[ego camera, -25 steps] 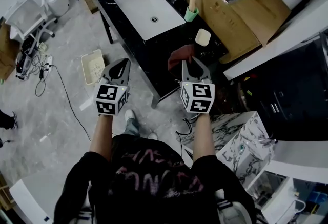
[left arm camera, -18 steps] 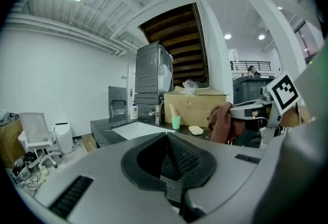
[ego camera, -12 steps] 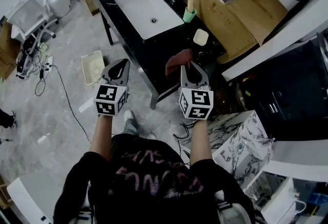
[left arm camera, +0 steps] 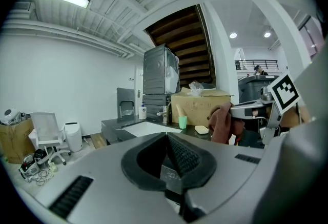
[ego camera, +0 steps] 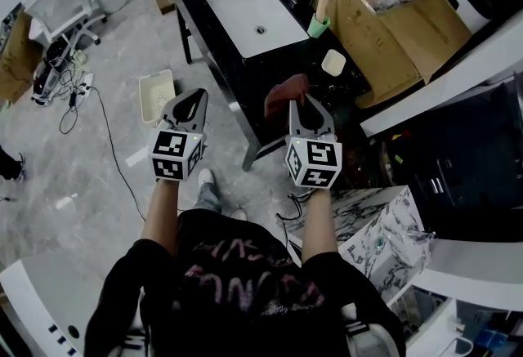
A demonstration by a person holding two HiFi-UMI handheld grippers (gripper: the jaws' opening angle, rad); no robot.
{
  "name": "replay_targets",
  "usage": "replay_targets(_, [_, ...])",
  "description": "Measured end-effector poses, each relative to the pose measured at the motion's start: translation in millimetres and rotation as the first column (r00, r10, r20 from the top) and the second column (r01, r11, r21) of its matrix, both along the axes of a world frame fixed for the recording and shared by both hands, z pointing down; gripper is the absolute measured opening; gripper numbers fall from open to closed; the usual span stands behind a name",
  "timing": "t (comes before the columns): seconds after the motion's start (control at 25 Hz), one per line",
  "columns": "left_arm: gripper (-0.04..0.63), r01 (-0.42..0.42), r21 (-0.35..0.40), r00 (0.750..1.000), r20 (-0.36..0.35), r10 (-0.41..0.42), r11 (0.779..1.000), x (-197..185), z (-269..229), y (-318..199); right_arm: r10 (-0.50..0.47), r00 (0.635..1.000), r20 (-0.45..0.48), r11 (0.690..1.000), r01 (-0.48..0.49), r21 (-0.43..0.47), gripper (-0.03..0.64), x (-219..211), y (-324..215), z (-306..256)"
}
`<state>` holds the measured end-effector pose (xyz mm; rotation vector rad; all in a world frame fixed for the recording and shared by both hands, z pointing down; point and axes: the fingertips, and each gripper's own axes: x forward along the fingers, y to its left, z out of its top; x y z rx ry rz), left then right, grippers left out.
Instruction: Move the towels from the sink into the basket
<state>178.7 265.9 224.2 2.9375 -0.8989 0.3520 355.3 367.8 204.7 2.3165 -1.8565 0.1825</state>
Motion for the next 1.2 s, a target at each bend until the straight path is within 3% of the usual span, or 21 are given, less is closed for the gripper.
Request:
replay_targets(0.36, [0.017, 0.162, -0.011, 0.987, 0.014, -0.161, 0.987, -72.0, 8.6, -21.2, -0.157, 0.987, 0.021, 0.988, 0.157, 0.001, 0.072, -56.8, -50.1, 6.7])
replay_targets(0.76, [0.017, 0.34, -0.034, 0.94, 0.042, -0.339, 0.94, -166.1, 23.5, -69.7, -0.35, 0.936, 0.046, 0.936, 0.351, -0.004, 0.072, -145.5, -136.4, 17.6])
replay_targets(1.0, [0.017, 0.379, -0.058, 0.925, 0.059, -0.376, 0.924, -200.7, 39.4, -123.5, -0.41, 0.911, 0.052, 0.91, 0.412, -0.035, 0.072, -185.3, -201.7, 32.0])
replay_targets(1.2, [0.017, 0.37, -0.075, 0.929, 0.056, -0.367, 0.926, -221.3, 48.2, -176.5, -0.416, 0.908, 0.053, 0.907, 0.419, -0.047, 0.072, -211.8, -260.3, 36.7])
